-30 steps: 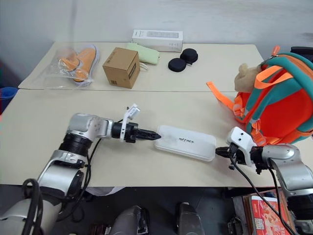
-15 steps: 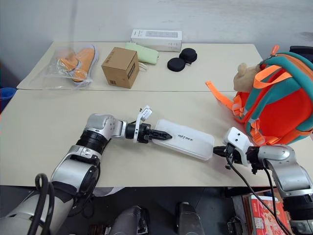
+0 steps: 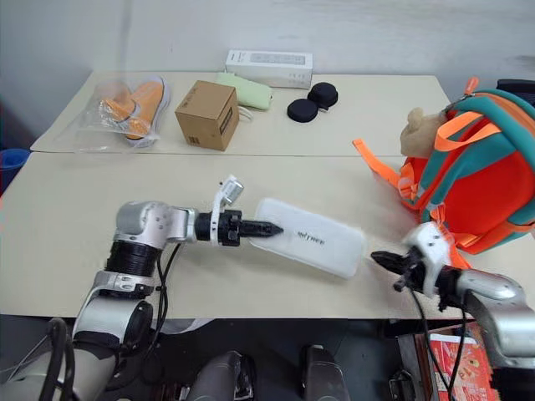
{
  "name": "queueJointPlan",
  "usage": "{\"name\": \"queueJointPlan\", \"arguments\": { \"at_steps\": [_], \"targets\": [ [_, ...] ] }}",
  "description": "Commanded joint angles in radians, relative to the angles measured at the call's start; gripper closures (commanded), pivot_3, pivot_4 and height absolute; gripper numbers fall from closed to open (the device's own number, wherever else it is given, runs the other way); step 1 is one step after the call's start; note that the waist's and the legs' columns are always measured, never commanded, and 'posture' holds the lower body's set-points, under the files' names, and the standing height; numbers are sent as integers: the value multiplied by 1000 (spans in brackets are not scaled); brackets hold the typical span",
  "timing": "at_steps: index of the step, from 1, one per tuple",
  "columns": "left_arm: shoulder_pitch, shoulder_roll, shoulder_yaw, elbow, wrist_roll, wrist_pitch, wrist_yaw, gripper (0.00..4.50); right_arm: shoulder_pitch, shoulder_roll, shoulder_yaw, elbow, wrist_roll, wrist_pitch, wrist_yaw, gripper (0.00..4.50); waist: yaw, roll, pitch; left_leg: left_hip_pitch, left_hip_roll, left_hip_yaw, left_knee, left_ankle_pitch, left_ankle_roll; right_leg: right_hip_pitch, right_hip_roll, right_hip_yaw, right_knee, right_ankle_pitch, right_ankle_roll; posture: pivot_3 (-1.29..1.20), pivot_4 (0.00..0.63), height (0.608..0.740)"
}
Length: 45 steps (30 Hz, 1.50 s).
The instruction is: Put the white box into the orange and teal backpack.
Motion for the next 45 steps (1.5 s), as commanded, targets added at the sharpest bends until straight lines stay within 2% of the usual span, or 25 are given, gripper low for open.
{"name": "queueJointPlan", "arguments": {
  "at_steps": [1, 4, 6, 7, 8, 11, 15, 20, 23, 27, 30, 33, 37, 38, 42, 45],
  "targets": [
    [-7, 17, 189, -123, -99, 53, 80, 3157, 71, 9, -226, -121, 154, 127, -69, 3193, 0, 0, 0, 0, 0, -1, 0, 0, 0, 0, 0, -1, 0, 0, 0, 0, 150, 740],
    [-11, 9, 387, -195, -158, 108, 189, 3157, 99, 24, -370, -190, 260, 220, -170, 2207, -4, 0, 0, 0, 0, -1, -1, 0, 0, 1, 0, -1, 0, 0, 0, 0, 150, 740],
    [-7, 13, 438, -253, -180, 134, 236, 3157, 72, 21, -420, -194, 316, 260, -226, 1434, -6, 0, 0, 1, 0, -1, -1, 0, 0, 1, 1, 0, 0, 0, 0, 0, 150, 740],
    [-5, 16, 452, -283, -185, 141, 258, 3157, 39, 20, -427, -182, 334, 271, -259, 1209, -5, 0, 0, 1, 0, -1, -1, 0, 0, 1, 0, 0, 0, 0, 0, 0, 150, 740],
    [-5, 17, 461, -305, -186, 143, 281, 3157, 3, 20, -422, -166, 346, 279, -292, 890, -5, 0, 0, 2, 0, -1, -1, 0, -1, 1, 1, 0, 0, 0, 0, 0, 150, 740],
    [14, 38, 436, -359, -215, 154, 282, 3157, -102, 9, -255, -123, 202, 211, -358, 22, -6, 0, 0, 2, -1, 0, -1, 0, -1, 1, 1, 1, 0, 0, 0, 0, 150, 740],
    [55, 36, 429, -425, -259, 90, 278, 3157, -304, 79, -114, -43, 163, 206, -460, 22, -5, 0, 0, 2, 0, 2, -3, 0, -2, -1, 2, 2, 0, 0, 0, 0, 150, 740],
    [89, 65, 421, -462, -277, 39, 304, 3157, -516, 170, -59, 144, 115, 156, -543, 22, -6, 0, 0, 2, 0, 5, -3, 1, -3, -2, 3, 1, 1, 0, 0, 0, 150, 740],
    [99, 84, 428, -459, -280, 9, 331, 3157, -569, 185, -22, 220, 70, 114, -541, 22, -5, 0, 0, 2, 0, 5, -3, 1, -2, -2, 4, 1, 0, 0, 0, 0, 150, 740],
    [103, 101, 443, -445, -288, -32, 363, 3157, -621, 208, -37, 297, 65, 64, -542, 22, -7, 0, 0, 2, -1, 6, -3, 1, -2, -1, 3, 1, 0, 1, 1, 0, 150, 740],
    [100, 115, 448, -436, -300, -52, 380, 3157, -636, 210, -27, 319, 65, 40, -511, 581, -8, 0, 0, 2, 0, 7, -3, 1, -2, -2, 3, 0, 0, 1, 1, 0, 150, 740],
    [104, 134, 441, -434, -292, -93, 387, 3157, -636, 200, -18, 313, 84, 42, -458, 1495, -12, 0, 0, 2, 0, 7, -3, 1, -2, -2, 4, 0, -1, 1, 1, 0, 150, 740],
    [87, 161, 453, -398, -289, -145, 406, 3157, -629, 176, -7, 257, 159, 100, -345, 2924, -25, 0, 0, 2, 0, 7, -4, 1, -2, -2, 4, 0, -1, 1, 1, 0, 150, 740],
    [83, 172, 451, -395, -292, -157, 403, 3157, -625, 164, 1, 232, 182, 123, -307, 3392, -26, 0, 0, 2, 0, 7, -5, 1, -2, -2, 4, 0, -1, 1, 1, 0, 150, 740],
    [62, 227, 408, -387, -258, -258, 364, 3157, -614, 71, 54, 92, 342, 276, -99, 4489, -32, 0, 1, 2, 0, 8, -7, 1, -2, -3, 4, 0, -1, 1, 1, 0, 150, 740],
    [17, 269, 390, -356, -269, -314, 319, 3157, -629, -28, 91, 6, 450, 378, 44, 4489, -31, 0, 1, 3, 0, 9, -12, 1, -3, -4, 4, 0, -2, 1, 1, 0, 150, 740]
  ]
}}
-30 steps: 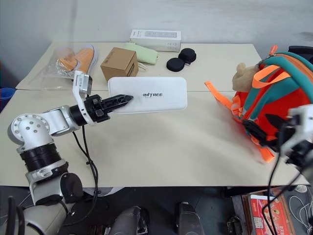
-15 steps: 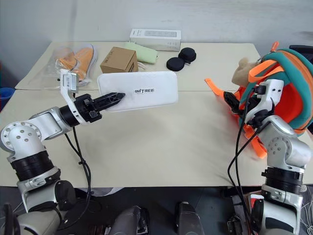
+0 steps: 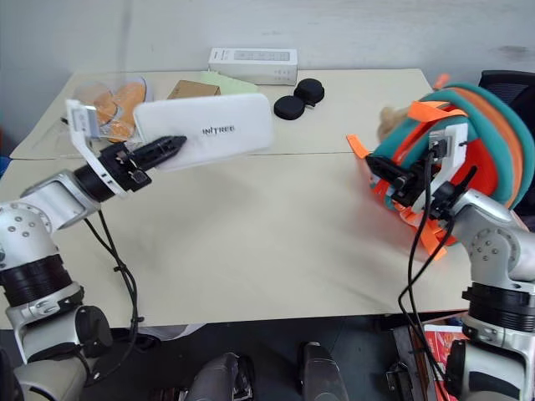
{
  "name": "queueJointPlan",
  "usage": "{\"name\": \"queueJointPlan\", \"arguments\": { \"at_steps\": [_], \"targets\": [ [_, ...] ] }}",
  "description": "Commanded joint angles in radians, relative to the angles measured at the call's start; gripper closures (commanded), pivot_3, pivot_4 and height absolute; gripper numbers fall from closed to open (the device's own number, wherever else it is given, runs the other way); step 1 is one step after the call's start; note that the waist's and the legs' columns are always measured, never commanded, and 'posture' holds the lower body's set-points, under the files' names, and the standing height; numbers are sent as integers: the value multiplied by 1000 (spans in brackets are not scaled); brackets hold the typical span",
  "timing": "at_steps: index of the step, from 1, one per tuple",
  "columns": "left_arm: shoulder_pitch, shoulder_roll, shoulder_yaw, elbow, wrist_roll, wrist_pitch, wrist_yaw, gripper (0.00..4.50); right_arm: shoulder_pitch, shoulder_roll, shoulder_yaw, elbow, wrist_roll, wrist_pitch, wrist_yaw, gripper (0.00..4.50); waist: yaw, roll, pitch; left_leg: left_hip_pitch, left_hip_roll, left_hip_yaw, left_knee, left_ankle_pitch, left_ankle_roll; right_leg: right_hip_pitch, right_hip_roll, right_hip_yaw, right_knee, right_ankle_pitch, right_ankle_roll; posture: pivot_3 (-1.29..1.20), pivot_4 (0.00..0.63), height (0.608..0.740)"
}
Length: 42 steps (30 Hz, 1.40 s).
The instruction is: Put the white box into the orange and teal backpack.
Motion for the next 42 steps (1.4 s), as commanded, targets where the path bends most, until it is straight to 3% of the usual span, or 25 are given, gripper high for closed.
{"name": "queueJointPlan", "arguments": {
  "at_steps": [1, 8, 15, 20, 28, 36, 42],
  "targets": [
    [-71, 56, -10, 10, -23, -93, -83, 3157, -32, -106, 40, -141, 149, 104, 189, 4489, 1, 0, 0, 0, 0, 0, 0, 0, 0, 0, 0, 0, 0, 0, 0, 0, 150, 740],
    [-131, 130, -98, -7, -50, -160, -235, 3157, -78, -260, 57, -174, 282, 210, 382, 4489, 5, -2, 1, -1, -1, 1, -1, 0, 1, -1, -1, -1, -4, 0, 0, 0, 150, 740],
    [-122, 163, -211, -30, -1, -257, -372, 3157, -10, -390, 36, -145, 331, 276, 524, 4489, 9, -2, 1, -1, -1, 0, -2, 0, 1, -1, -1, -1, -6, 0, 0, 0, 150, 740],
    [-154, 141, -360, 32, 152, -441, -438, 3157, -87, -389, 4, -46, 450, 371, 483, 4489, 9, -2, 1, -1, -2, 0, -1, 0, 2, -1, -2, 0, -5, 0, 0, 0, 150, 740],
    [-224, 94, -500, 171, 302, -624, -551, 3157, -37, -392, -32, -91, 511, 414, 443, 4489, 13, -2, 1, -2, -1, -1, -1, 0, 2, -1, -3, 1, -5, 0, -1, 0, 150, 740],
    [-243, 78, -559, 233, 343, -674, -678, 3157, 123, -389, -93, -242, 483, 363, 445, 4489, 31, -2, 1, -7, -1, -1, 2, 0, 3, -7, -2, -2, -4, 0, -1, 0, 150, 740],
    [-306, -66, -611, 269, 359, -691, -685, 3157, 225, -345, -70, -337, 368, 220, 418, 4489, 46, -3, 1, -16, -3, -2, 15, 0, 9, -11, -2, -3, 0, 3, 4, 0, 150, 740]
  ]
}}
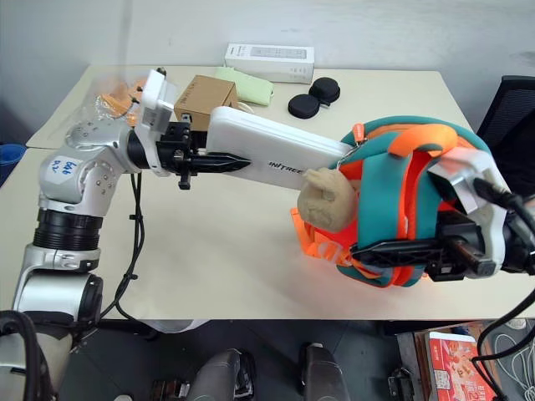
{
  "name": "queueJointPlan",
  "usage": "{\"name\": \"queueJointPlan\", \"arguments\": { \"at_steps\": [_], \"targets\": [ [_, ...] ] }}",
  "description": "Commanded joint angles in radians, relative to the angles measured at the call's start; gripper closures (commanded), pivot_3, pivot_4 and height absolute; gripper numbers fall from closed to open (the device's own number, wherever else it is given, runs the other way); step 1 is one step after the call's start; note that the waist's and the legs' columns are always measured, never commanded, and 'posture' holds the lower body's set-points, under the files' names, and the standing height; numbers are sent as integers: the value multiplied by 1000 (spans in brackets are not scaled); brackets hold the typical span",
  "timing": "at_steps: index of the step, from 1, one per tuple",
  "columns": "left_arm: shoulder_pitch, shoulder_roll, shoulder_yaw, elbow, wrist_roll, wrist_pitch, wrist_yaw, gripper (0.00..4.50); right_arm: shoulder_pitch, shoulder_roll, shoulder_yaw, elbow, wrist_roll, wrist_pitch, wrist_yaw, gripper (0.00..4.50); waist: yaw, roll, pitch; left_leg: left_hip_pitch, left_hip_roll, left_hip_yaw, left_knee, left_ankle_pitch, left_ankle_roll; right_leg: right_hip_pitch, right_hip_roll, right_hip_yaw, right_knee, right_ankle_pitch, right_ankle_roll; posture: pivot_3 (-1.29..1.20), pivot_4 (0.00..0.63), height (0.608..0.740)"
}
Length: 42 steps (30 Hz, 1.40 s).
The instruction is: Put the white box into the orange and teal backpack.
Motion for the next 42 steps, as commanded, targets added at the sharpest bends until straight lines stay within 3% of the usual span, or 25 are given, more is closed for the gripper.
{"name": "queueJointPlan", "arguments": {
  "at_steps": [1, 15, 16, 20, 24, 28, 32, 38, 42],
  "targets": [
    [-57, -114, -30, -8, -10, -13, 15, 3157, 29, 37, 4, -89, -64, -109, -28, 4489, 6, 0, 0, 0, -2, 0, 0, 0, 2, 0, 0, 1, 0, 1, 2, 0, 150, 740],
    [-46, -508, -229, 236, 248, -192, 169, 3157, 171, 62, -15, -178, -73, -197, -94, 4489, 9, -1, 0, 0, -3, 0, 1, -1, 6, 2, -4, 2, -2, 2, 3, 0, 150, 740],
    [-43, -513, -220, 237, 257, -194, 193, 2439, 175, 66, -15, -181, -72, -200, -109, 4500, 10, -1, 0, 0, -3, -1, 1, -1, 6, 1, -4, 1, -2, 2, 3, 0, 150, 740],
    [-11, -445, -157, 171, 237, -148, 208, 1260, 193, 76, -24, -178, -67, -202, -151, 4500, 0, -1, 0, 0, -1, -1, 1, -1, 5, 2, -4, 1, -2, 2, 3, 0, 150, 740],
    [71, -264, -50, -31, 105, 14, 113, 63, 226, 78, -34, -176, -75, -214, -162, 4500, -19, 0, 0, 1, 1, -1, 0, 0, 3, 1, -2, 1, 0, 1, 1, 0, 150, 740],
    [98, -85, 77, -175, -92, 225, 12, 22, 244, 80, -22, -167, -93, -236, -165, 4500, -16, 0, 0, 1, 2, -3, 0, 1, 0, 1, -1, 1, 1, 0, 0, 0, 150, 740],
    [80, -10, 130, -256, -189, 323, 11, 22, 244, 75, -9, -149, -108, -250, -158, 4500, -8, 0, 0, 1, 0, -6, 1, 1, 1, 5, -2, -1, 0, 0, 0, 0, 150, 740],
    [83, -76, 15, -364, -133, 284, 95, 22, 214, 64, 14, -116, -118, -254, -151, 4500, -3, 0, 0, 4, -4, -13, 1, 1, 3, 14, -4, 0, -5, 1, 1, 0, 150, 740],
    [68, -146, -102, -305, 7, 224, 216, 22, 201, 66, 11, -120, -100, -242, -158, 4500, -2, 0, 0, 4, -4, -13, 1, 1, 2, 14, -4, 0, -4, 1, 1, 0, 150, 740]
  ]
}}
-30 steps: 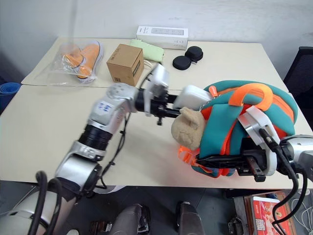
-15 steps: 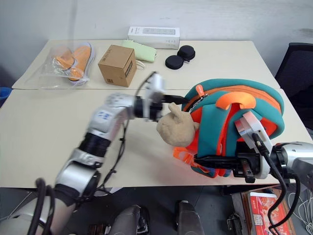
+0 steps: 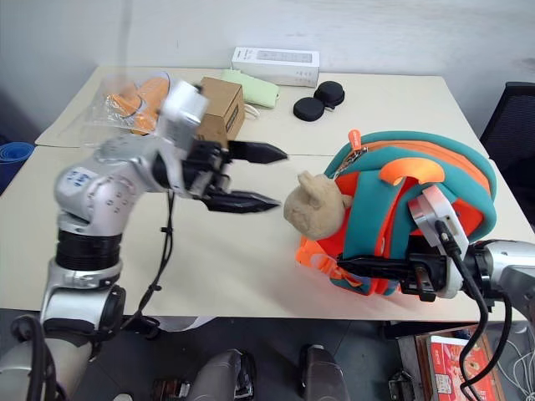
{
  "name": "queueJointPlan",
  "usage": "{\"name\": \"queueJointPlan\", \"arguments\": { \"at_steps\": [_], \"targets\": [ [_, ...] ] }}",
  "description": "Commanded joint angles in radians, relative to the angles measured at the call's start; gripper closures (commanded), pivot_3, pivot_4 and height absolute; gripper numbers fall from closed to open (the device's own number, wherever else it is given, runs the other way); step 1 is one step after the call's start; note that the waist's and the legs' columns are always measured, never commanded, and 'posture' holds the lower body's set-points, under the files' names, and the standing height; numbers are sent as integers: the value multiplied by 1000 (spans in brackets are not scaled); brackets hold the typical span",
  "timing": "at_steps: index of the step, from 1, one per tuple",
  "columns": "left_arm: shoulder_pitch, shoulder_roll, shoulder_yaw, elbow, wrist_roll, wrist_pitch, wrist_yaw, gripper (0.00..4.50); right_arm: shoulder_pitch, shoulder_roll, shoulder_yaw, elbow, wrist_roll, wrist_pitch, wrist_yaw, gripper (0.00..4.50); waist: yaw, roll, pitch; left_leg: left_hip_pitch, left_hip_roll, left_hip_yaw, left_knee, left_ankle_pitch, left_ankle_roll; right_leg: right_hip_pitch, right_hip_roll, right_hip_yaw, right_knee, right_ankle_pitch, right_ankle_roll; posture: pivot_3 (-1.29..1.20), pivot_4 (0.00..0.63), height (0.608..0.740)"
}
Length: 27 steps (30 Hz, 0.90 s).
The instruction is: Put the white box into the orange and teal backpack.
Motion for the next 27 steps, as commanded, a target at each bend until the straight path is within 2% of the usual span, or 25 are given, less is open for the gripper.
{"name": "queueJointPlan", "arguments": {
  "at_steps": [1, 6, 9, 14, 20, 23, 27],
  "targets": [
    [-22, -46, -76, 37, 107, -61, 94, 22, -12, -6, -5, -16, 28, 5, -2, 4500, 0, 0, 0, 0, 0, 0, 0, 0, 0, 0, 0, 0, 0, 0, 0, 0, 150, 740],
    [-27, -96, -76, 54, 97, -59, 111, 22, 0, 0, -5, -25, 31, 4, -18, 4500, -6, 0, 0, 0, 1, 0, 0, 0, 0, 0, 0, 0, 0, 0, 0, 0, 150, 740],
    [-26, -103, -62, 68, 85, -49, 106, 606, 5, 7, -7, -22, 27, 0, -30, 4500, -6, 0, 0, 0, 2, 0, 0, 0, 0, 0, 0, 0, 0, 0, 0, 0, 150, 740],
    [-29, -80, -31, 113, 75, -43, 91, 2153, 20, 11, -15, -18, 18, -11, -39, 4500, -6, 0, 0, 0, 1, 0, 0, 0, 0, 0, 0, 0, 0, 0, 0, 0, 150, 740],
    [-38, -33, 4, 136, 62, -46, 59, 3708, 34, 16, -30, -2, 8, -21, -46, 4500, -8, 0, 0, 0, 2, 0, 0, 0, 0, 0, 0, -1, 0, 0, 0, 0, 150, 740],
    [-57, 28, 3, 196, 110, -91, 37, 4020, 46, 14, -41, 9, 4, -26, -40, 4500, -8, 0, 0, 0, 2, 0, 0, 0, 0, 0, 0, -1, 0, 0, 0, 0, 150, 740],
    [-74, 137, -17, 357, 204, -285, -65, 4067, 85, 7, -64, 40, -55, -77, 5, 4500, -11, 0, 0, 0, 2, 0, 0, 0, 0, 0, 1, -6, 0, 0, 0, 0, 150, 740]
  ]
}}
